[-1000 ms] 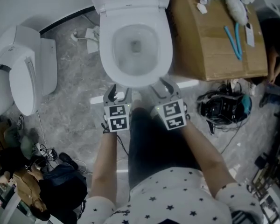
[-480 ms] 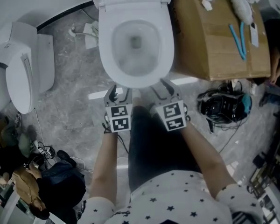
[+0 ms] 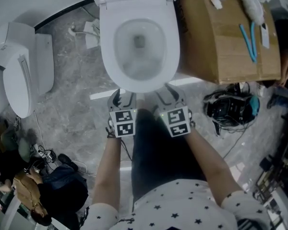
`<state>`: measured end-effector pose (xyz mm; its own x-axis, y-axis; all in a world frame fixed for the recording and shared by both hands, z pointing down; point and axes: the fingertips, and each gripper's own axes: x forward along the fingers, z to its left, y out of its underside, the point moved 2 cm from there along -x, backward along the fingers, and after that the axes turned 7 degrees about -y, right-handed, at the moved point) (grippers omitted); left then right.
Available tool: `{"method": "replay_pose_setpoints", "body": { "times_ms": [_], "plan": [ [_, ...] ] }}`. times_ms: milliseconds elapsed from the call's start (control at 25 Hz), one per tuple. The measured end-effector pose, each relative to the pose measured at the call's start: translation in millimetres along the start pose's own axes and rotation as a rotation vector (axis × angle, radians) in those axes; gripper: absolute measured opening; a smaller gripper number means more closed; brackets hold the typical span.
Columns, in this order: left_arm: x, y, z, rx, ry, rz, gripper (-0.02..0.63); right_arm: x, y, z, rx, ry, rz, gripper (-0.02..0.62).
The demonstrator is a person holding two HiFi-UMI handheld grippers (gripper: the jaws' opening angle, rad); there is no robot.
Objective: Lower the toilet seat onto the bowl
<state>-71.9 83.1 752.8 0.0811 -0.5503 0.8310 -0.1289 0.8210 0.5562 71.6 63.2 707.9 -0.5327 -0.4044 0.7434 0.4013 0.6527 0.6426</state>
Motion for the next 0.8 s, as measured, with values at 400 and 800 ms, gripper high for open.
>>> {"method": "replay_pose_setpoints", "body": {
  "times_ms": [400, 800],
  "plan": [
    [19.8, 20.9, -2.0, 0.009, -0.008, 0.034, 0.241, 16.9, 20.2, -2.0, 0.023, -0.004, 0.034, 0.204],
    [36.7, 37.0, -3.5, 0.019, -0.001, 0.065, 0.239, 31.1, 36.1, -4.2, 0.036, 0.002, 0.06, 0.202]
  ]
}}
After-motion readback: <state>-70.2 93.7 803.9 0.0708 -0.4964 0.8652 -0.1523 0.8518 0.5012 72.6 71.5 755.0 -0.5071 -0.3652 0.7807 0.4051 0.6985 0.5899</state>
